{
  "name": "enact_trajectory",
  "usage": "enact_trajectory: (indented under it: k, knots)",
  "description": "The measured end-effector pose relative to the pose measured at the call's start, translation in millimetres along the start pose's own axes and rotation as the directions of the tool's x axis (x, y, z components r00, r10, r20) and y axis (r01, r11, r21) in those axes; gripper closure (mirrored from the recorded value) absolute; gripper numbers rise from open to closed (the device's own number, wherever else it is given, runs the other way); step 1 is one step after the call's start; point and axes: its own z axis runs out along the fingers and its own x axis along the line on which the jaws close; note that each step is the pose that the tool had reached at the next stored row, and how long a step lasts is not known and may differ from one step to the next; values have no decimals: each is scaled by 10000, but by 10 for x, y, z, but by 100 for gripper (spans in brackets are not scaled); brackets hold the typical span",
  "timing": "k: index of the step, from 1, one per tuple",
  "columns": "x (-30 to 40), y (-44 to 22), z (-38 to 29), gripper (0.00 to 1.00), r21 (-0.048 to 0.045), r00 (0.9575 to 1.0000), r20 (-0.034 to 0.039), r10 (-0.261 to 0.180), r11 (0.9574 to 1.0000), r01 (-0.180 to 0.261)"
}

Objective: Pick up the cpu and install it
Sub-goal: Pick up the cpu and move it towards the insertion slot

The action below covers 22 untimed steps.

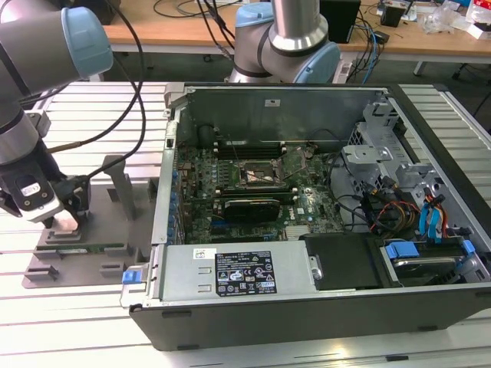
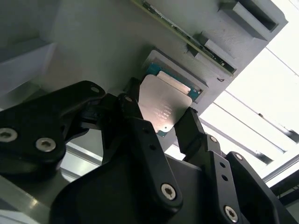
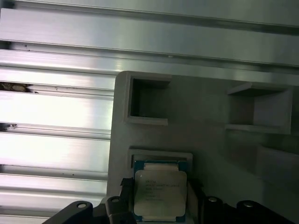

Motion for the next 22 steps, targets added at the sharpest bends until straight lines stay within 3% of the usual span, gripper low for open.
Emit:
enact_trajectory:
  k: [4, 22]
  knots:
    - [1, 0, -14, 45, 4, 10000, -6, 0, 10000, 0]
    - [-7, 2, -299, 45, 2, 10000, -2, 1, 10000, -1]
